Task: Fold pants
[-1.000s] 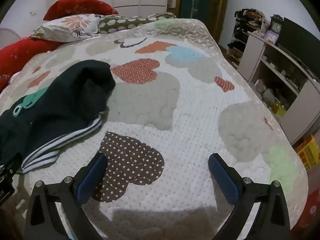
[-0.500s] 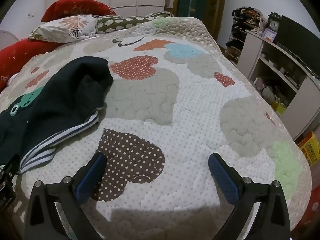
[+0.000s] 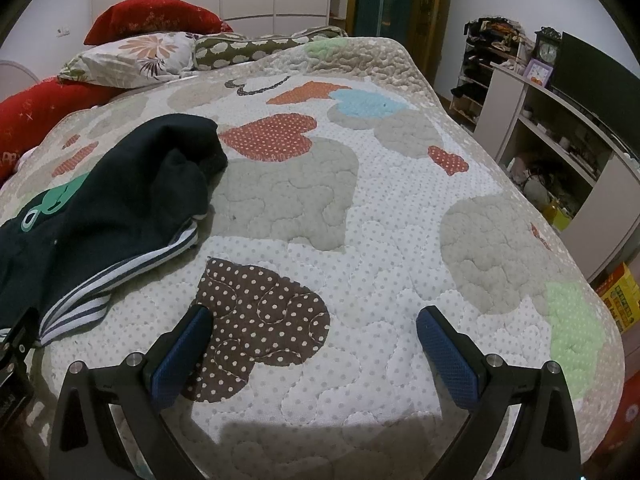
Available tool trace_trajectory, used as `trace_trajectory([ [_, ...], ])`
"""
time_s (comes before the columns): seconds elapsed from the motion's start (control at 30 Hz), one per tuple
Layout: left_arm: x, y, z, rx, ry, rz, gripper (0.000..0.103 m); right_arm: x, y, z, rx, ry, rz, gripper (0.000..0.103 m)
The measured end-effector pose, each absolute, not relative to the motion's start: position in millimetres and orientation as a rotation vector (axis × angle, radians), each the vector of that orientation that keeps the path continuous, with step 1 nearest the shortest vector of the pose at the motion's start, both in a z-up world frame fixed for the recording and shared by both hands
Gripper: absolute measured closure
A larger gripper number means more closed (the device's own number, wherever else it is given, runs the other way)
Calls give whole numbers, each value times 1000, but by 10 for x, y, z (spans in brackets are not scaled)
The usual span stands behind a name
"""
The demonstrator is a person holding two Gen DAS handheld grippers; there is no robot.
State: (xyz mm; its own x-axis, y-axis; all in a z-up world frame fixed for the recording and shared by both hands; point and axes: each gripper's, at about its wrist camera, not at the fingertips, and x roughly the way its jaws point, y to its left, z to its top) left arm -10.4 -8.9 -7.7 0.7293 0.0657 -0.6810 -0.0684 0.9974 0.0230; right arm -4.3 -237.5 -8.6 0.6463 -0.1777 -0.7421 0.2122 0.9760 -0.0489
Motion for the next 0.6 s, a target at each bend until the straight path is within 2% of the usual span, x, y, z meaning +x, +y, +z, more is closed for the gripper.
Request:
trace_trajectory([
  [0.6, -121, -83, -98, -3, 745, 74, 0, -54, -2374, -98, 42, 843, -224, 1],
])
